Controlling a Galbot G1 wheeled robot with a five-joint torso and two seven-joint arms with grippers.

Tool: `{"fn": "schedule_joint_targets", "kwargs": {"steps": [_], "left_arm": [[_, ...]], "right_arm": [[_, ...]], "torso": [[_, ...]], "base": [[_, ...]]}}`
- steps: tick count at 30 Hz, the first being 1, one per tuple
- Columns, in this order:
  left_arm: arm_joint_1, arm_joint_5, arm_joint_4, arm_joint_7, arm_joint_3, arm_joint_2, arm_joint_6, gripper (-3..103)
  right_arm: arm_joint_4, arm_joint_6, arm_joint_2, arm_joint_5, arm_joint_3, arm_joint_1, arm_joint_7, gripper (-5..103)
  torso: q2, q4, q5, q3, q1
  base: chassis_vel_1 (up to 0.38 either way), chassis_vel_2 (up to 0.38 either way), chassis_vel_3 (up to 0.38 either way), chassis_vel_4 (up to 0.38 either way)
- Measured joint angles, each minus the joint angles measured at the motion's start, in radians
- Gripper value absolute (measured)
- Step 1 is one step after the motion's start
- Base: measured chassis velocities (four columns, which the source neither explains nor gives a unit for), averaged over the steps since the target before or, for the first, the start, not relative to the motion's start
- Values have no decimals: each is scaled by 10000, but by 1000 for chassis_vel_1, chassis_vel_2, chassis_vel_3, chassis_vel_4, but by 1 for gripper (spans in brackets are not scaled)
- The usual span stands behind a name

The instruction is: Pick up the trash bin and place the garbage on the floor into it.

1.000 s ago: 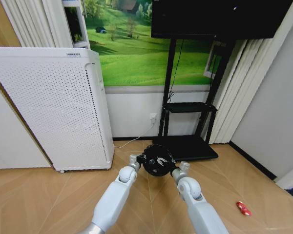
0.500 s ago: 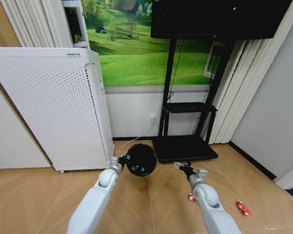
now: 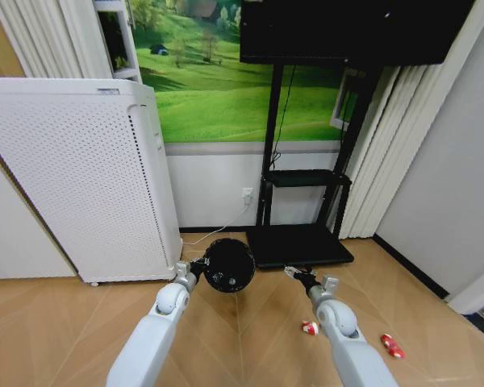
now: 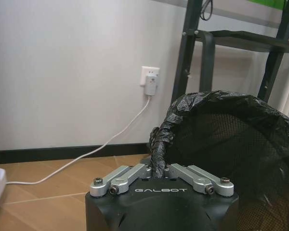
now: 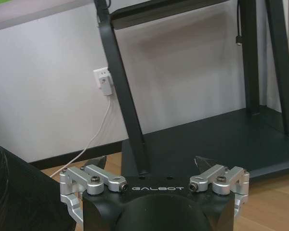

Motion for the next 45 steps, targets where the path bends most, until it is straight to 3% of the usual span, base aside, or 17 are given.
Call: {"fn": "schedule_joint_targets", "kwargs": {"steps": [8,12,14,15,17,18,20,21,23,24,25,27,29,33,37,41,45], "left_arm": [[-99,64,158,18,65,-154,-11,4],[-162,68,164,17,90,-188,-13,4],[-203,46,148,43,76,-169,-13,4],[-203,46,148,43,76,-169,-13,4],[-220,10,109,52,4,-106,-14,4],[-220,10,109,52,4,-106,-14,4],[-223,-19,37,69,-67,-30,-14,4],[-223,-19,37,69,-67,-30,-14,4],[-186,-54,-66,90,-158,-12,-13,4],[-186,-54,-66,90,-158,-12,-13,4],[-129,-52,-122,116,-210,-34,-9,4],[-87,-44,-155,122,-236,-54,-5,4],[71,20,-284,147,-312,-140,-3,4],[304,83,-499,162,-418,-258,0,4],[482,120,-633,171,-468,-272,3,4],[656,146,-773,179,-564,-243,6,4],[811,174,-989,155,-594,-178,52,4]], "right_arm": [[-523,324,-30,-117,-237,-80,-290,100],[-1312,741,-289,-717,-611,-461,-1161,100],[-2394,1241,-450,-1956,-761,-686,-2539,100],[-2394,1241,-450,-1956,-761,-686,-2539,100],[-3437,1758,-457,-3257,-769,-588,-3598,100],[-3437,1758,-457,-3257,-769,-588,-3598,100],[-4241,2162,-513,-4297,-660,-390,-4871,100],[-4241,2162,-513,-4297,-660,-390,-4871,100],[-4651,2462,-807,-5321,-582,-142,-6265,100],[-4651,2462,-807,-5321,-582,-142,-6265,100],[-4807,2630,-1103,-6088,-626,70,-6968,100],[-4867,2709,-1377,-6513,-732,188,-7275,100],[-4835,2727,-2246,-7436,-1222,551,-7915,100],[-4685,2562,-2945,-7551,-1972,837,-8052,100],[-4752,2463,-3159,-7254,-2532,1054,-8029,100],[-5062,2372,-3055,-6994,-3106,1337,-7828,100],[-5602,2334,-2606,-7336,-3778,1644,-7433,100]], "torso": [[0,4,-4,0,1],[0,-7,4,1,1],[0,-7,-1,2,1],[0,-7,-1,2,1],[0,3,0,0,1],[0,3,0,0,1],[0,11,2,1,1],[0,11,2,1,1],[0,13,-1,0,0],[0,13,-1,0,0],[-1,10,2,1,1],[-1,7,2,1,1],[0,-1,-4,1,1],[0,0,-2,1,1],[0,3,-2,0,1],[0,5,-1,1,1],[0,4,-2,0,1]], "base": [[-256,-239,238,249],[-213,-230,252,187],[-110,-131,134,124],[-110,-93,73,80],[-25,-46,-8,10],[0,0,0,0],[58,55,-62,-41],[85,55,-75,-53],[69,93,-53,-56],[65,98,-31,-56],[0,0,0,0],[0,0,0,0],[0,0,0,0],[0,0,0,0],[0,0,0,0],[0,0,0,0],[0,0,0,0]]}}
